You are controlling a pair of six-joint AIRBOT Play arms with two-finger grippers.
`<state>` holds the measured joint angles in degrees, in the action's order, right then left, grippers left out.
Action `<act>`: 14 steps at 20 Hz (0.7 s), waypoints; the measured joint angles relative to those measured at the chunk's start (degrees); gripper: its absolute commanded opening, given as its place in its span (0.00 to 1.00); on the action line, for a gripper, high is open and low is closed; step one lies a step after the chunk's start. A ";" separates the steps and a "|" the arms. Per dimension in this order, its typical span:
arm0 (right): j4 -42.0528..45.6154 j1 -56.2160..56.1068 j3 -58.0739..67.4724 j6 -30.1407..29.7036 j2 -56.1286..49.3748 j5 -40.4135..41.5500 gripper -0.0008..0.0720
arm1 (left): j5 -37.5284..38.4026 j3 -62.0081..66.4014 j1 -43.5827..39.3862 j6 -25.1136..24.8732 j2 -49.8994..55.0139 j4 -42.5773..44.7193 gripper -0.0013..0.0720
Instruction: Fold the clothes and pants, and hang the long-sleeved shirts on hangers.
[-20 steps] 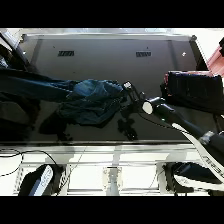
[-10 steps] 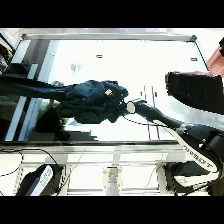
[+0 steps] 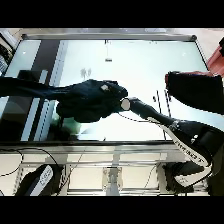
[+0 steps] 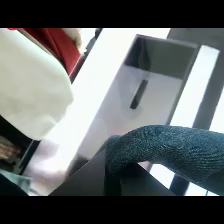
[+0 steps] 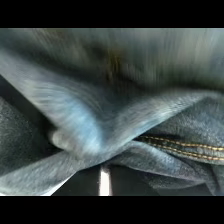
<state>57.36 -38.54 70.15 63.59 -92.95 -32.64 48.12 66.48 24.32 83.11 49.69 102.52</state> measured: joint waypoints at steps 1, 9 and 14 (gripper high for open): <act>0.04 0.00 2.40 0.00 -0.11 -0.83 0.05 | 0.09 0.00 0.00 0.00 0.00 -0.55 0.05; 18.84 1.42 26.56 9.25 2.91 -17.42 0.05 | 1.16 0.02 -0.04 0.02 0.02 -7.87 0.05; 24.20 7.04 40.02 12.85 6.60 -38.77 0.05 | 1.79 0.02 -0.20 0.02 0.20 -11.28 0.05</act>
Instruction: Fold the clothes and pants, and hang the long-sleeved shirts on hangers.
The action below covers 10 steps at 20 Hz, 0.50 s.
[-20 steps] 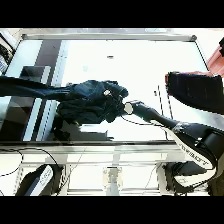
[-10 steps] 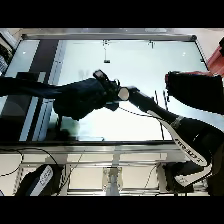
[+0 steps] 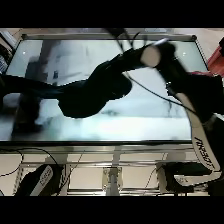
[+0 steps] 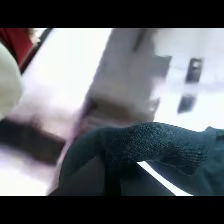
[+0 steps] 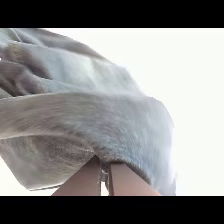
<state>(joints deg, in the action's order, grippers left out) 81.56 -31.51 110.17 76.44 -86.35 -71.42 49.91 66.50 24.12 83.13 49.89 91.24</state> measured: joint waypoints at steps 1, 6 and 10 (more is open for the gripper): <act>-1.11 0.55 1.20 0.31 0.35 -5.35 0.05 | 0.55 0.02 -0.24 0.00 0.24 -0.33 0.05; -11.58 -0.87 1.11 1.16 1.22 -22.10 0.54 | 5.99 0.00 -1.81 -1.64 2.16 -1.27 0.05; -15.54 -5.81 -5.40 0.59 1.09 -25.44 0.80 | 8.46 0.02 -2.21 -2.21 3.19 -1.42 0.05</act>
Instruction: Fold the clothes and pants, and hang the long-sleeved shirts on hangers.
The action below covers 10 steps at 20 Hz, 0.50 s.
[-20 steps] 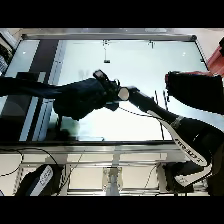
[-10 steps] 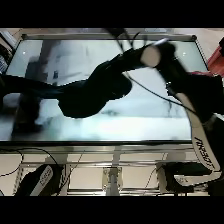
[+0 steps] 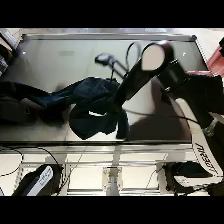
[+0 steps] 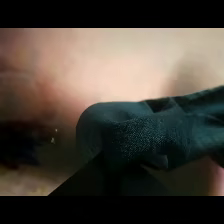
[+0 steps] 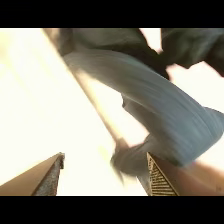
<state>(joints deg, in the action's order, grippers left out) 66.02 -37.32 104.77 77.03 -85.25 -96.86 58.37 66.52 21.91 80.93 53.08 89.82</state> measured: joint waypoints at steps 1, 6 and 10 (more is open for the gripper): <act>-0.59 -1.38 -2.12 -1.05 0.00 -0.02 0.80 | 0.28 -0.02 -0.04 -0.15 0.15 0.02 0.05; 4.98 -1.38 -7.45 -4.85 -0.07 8.22 0.80 | 1.07 0.00 -0.24 -0.35 1.09 0.02 0.30; 7.56 7.02 -8.48 -7.96 -1.77 18.84 0.80 | 2.64 0.00 -4.11 -2.16 1.53 -0.52 0.83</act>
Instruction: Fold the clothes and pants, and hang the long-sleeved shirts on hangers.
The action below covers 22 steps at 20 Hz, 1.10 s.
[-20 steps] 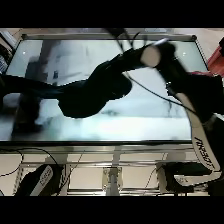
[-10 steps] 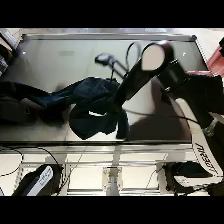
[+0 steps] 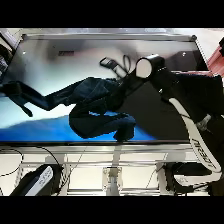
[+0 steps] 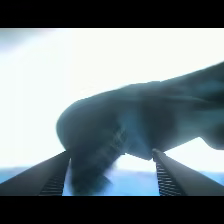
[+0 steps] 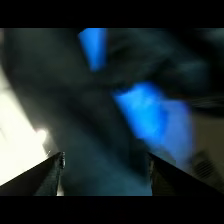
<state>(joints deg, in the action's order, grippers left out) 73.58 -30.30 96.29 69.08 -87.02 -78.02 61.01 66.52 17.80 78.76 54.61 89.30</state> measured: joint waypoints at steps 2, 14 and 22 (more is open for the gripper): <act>-0.57 4.61 -0.15 -2.36 -2.10 4.09 0.80 | 2.01 0.00 -3.80 -1.27 0.04 -0.31 0.83; -2.95 15.08 11.61 -12.24 -24.46 13.09 0.77 | 20.13 -9.77 -11.39 -2.51 0.07 -21.77 0.90; -3.74 15.23 17.79 -14.05 -30.77 12.98 0.78 | 16.81 -27.87 -11.58 -1.18 -0.02 -26.29 0.89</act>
<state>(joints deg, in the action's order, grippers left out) 69.84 -15.07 114.08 55.02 -117.80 -65.04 77.82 38.65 6.22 77.58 54.59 63.00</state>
